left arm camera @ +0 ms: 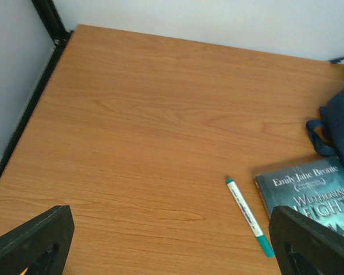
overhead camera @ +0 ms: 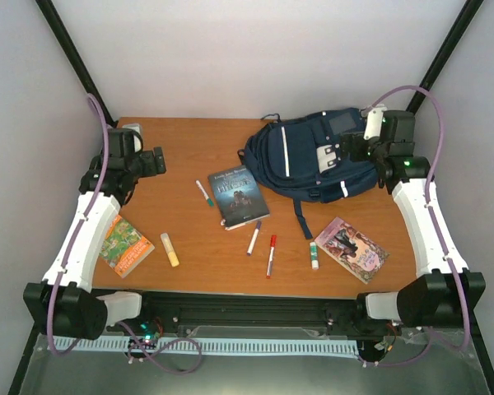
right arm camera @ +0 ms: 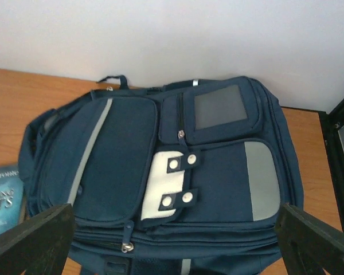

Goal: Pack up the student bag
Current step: Adjust the student bag at the center of the board.

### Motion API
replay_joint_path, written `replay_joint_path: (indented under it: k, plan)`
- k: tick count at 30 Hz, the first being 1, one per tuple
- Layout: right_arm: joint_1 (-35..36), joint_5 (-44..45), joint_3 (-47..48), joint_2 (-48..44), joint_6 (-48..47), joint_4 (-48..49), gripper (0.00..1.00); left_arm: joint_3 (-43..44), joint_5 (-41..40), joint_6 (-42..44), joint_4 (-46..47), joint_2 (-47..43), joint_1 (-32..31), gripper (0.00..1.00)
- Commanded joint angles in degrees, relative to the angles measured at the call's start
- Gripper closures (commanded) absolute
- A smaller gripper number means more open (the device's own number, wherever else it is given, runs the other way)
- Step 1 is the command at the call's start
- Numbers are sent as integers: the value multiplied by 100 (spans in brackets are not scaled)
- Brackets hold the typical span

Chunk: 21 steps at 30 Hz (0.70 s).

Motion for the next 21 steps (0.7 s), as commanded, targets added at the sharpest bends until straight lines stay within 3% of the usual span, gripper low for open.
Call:
replay_joint_path:
  k: [1,6,13,21]
  plan:
    - [-96,-219,211,233,-594,-323,2,123,1396,493,98,178,344,5]
    - [-101,-1119,491,671,-1321,-729,5,168,2633,742,-128,494,565,17]
    - [603,-1352,1752,1984,-1745,-1318,31,211,3289,560,-422,1213,674,30]
    - [1852,-846,3397,3803,-1926,-1806,48,198,3519,483,-209,1960,711,27]
